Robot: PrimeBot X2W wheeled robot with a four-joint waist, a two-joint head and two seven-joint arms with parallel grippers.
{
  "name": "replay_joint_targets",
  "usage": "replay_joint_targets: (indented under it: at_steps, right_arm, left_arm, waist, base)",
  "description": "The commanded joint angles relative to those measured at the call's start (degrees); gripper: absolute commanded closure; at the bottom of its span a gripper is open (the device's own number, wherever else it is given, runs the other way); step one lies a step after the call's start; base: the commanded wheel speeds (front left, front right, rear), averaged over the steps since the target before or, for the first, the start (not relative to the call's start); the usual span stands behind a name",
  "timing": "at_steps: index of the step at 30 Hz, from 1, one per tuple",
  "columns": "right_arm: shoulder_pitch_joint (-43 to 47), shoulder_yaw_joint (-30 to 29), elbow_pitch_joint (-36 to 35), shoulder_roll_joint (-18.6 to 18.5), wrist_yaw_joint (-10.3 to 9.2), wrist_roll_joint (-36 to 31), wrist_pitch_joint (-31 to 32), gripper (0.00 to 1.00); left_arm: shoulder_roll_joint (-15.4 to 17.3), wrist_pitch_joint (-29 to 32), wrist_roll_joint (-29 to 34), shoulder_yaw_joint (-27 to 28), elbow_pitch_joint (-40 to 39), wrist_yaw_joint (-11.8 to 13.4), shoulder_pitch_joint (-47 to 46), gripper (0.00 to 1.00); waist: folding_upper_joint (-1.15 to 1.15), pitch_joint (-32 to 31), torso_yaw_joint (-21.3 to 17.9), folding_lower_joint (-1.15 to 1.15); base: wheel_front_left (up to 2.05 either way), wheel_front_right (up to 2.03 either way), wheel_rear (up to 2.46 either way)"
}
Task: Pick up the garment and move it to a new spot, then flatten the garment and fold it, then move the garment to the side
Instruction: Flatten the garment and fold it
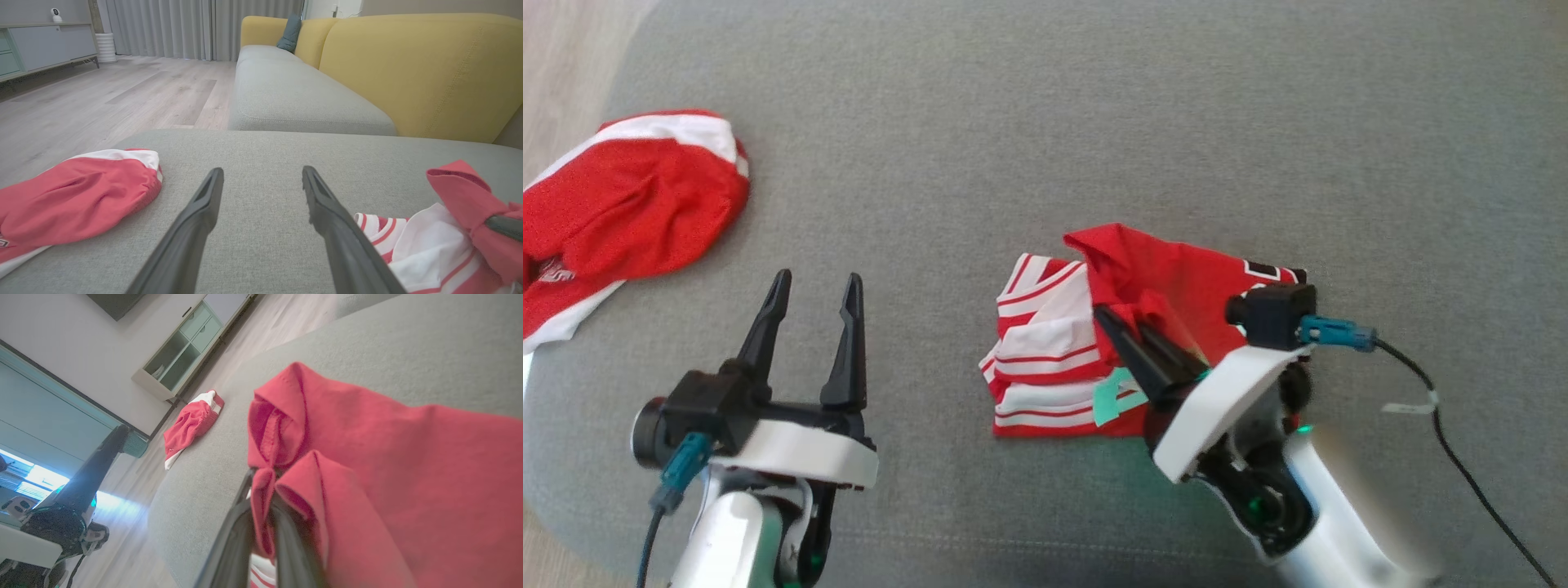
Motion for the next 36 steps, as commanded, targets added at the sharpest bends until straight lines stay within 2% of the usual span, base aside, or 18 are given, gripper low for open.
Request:
replay_joint_targets:
  at_steps: [1, 7, 8, 9, 10, 18, 23, 28, 31, 36]
  right_arm:
    - [-2.3, 2.3, -0.8, 0.7, -0.04, 2.0, -2.0, 1.0]
    - [-5.2, 8.7, 6.1, 0.7, -0.04, 6.2, -6.6, 1.0]
    - [-5.6, 9.5, 6.7, 0.7, -0.04, 6.7, -7.5, 0.93]
    - [-6.1, 10.2, 7.5, 0.7, -0.04, 6.8, -8.4, 0.55]
    - [-6.5, 10.7, 8.1, 0.7, -0.04, 6.9, -9.2, 0.0]
    - [-10.4, 12.6, 7.0, 0.7, -0.04, 7.0, -20.5, 0.0]
    - [-11.7, 10.0, 5.9, 0.7, -0.04, 3.6, -24.8, 0.0]
    - [-11.0, -0.6, 4.7, 0.7, -0.04, -9.1, -26.5, 0.0]
    - [-7.9, -8.1, 1.9, -0.3, -0.04, -16.6, -24.8, 0.0]
    - [0.2, -19.3, -5.3, -2.3, -0.04, -24.2, -20.3, 0.0]
  left_arm:
    - [0.6, -0.2, 0.6, 1.5, -1.6, -0.1, -2.5, 0.0]
    - [0.5, -0.4, 0.5, 1.2, -0.8, 0.1, -2.6, 0.0]
    - [0.6, -0.5, 0.6, 1.2, -0.7, 0.2, -2.5, 0.0]
    - [0.6, -0.5, 0.7, 1.1, -0.6, 0.3, -2.5, 0.0]
    - [0.6, -0.5, 0.7, 1.1, -0.5, 0.4, -2.5, 0.0]
    - [0.8, -0.6, 0.7, 1.2, -0.4, 1.0, -2.5, 0.0]
    - [1.0, -0.6, 0.5, 1.3, -0.5, 1.3, -2.3, 0.0]
    - [1.3, -0.6, 0.3, 1.7, -0.8, 1.9, -1.9, 0.0]
    - [1.7, -0.5, 0.2, 1.9, -1.2, 2.2, -1.6, 0.0]
    - [2.4, -0.2, -0.1, 2.4, -1.7, 2.5, -1.0, 0.0]
  waist:
    - [0.0, 0.3, 0.5, 0.0]
    - [0.0, 0.2, 0.9, 0.0]
    - [0.0, 0.1, 0.9, 0.0]
    - [0.0, 0.1, 0.8, 0.0]
    - [0.0, 0.0, 0.8, 0.0]
    - [0.0, -0.5, -0.4, 0.0]
    - [0.0, -0.7, -1.2, 0.0]
    - [0.0, -1.2, -2.4, 0.0]
    - [0.0, -1.6, -3.3, 0.0]
    - [0.0, -2.4, -4.5, 0.0]
  base:
    - [0.0, 0.0, 0.0]
    - [0.0, 0.0, 0.0]
    - [0.0, 0.0, 0.0]
    - [0.0, 0.0, 0.0]
    - [0.0, 0.0, 0.0]
    - [0.0, 0.0, 0.0]
    - [0.0, 0.0, 0.0]
    - [0.0, 0.0, 0.0]
    - [0.0, 0.0, 0.0]
    - [0.0, 0.0, 0.0]
